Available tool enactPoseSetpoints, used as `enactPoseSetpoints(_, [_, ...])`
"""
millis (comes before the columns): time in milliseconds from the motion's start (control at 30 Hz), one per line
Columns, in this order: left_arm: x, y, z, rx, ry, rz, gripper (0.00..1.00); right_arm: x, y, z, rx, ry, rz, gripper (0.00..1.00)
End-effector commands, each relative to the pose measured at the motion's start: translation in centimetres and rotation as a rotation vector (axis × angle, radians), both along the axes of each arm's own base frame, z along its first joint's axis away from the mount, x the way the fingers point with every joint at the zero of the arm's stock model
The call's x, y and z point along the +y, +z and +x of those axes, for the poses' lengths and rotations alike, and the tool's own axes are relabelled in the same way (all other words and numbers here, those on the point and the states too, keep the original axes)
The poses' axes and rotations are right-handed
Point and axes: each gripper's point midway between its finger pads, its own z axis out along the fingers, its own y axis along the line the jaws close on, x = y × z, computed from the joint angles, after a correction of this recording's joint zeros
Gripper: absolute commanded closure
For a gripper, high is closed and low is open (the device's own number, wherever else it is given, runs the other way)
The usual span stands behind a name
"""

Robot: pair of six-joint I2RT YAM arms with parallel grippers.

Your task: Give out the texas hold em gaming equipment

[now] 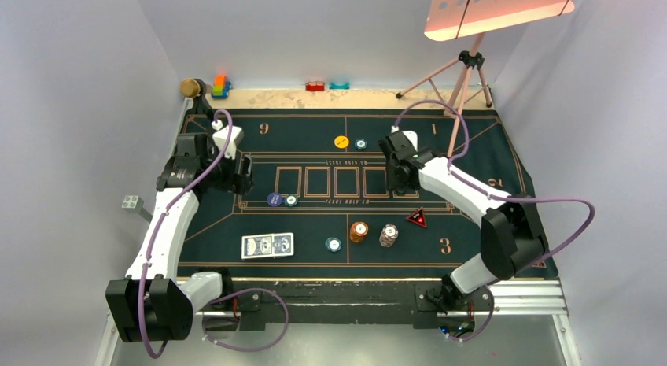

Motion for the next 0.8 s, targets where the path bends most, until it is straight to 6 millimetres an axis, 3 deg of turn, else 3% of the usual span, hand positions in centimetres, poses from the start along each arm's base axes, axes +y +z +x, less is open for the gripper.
enactPoseSetpoints(0, [-0.2, 0.7, 0.3, -0.031, -0.012, -0.012, 0.00, -3.9, -0.6, 0.1, -0.031, -0.175, -0.012, 0.98])
enactPoseSetpoints(133, [-0.2, 0.7, 0.3, -0.031, -0.014, -0.014, 0.00, -5.2, -2.3, 0.5, -0.001, -0.218, -0.010, 0.99])
enactPoseSetpoints(433, [-0.3, 0.7, 0.3, -0.031, -0.019, -0.014, 0.00, -5.0, -6.3, 1.6, 0.056, -0.224, -0.039, 1.00])
enactPoseSetpoints(767, [-0.3, 0.7, 0.2, -0.027, -0.023, -0.019, 0.00, -4.8, -6.9, 0.2, 0.129, -0.249, -0.004, 1.00])
